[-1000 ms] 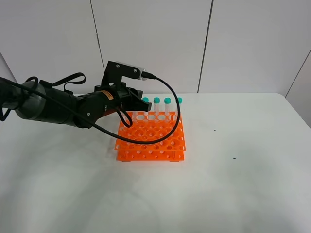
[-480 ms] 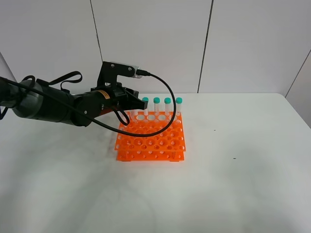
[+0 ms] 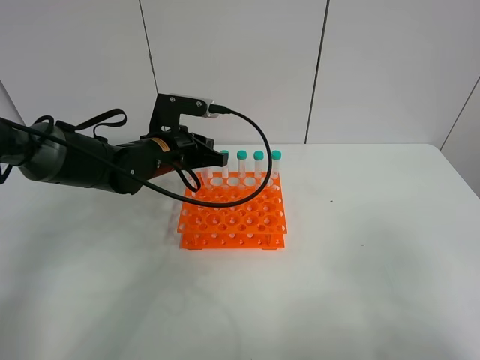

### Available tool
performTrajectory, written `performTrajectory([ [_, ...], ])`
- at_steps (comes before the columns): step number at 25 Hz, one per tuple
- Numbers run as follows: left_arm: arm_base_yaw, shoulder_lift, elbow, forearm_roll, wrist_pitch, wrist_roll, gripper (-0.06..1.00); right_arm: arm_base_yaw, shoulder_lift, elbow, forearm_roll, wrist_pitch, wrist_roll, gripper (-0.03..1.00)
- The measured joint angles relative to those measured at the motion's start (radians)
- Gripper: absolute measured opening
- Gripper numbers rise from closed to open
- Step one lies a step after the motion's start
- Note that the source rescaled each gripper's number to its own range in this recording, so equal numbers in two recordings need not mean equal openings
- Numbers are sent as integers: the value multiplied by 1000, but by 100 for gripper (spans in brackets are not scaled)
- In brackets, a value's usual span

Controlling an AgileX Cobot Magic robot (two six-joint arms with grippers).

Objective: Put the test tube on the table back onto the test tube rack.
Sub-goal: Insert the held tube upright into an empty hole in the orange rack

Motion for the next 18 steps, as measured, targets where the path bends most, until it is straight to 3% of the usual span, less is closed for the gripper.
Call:
performTrajectory([
  [11, 0, -35, -3, 1, 6, -1, 0, 0, 0, 0, 0, 0, 0, 100],
  [18, 0, -54, -5, 19, 81, -6, 0, 0, 0, 0, 0, 0, 0, 100],
])
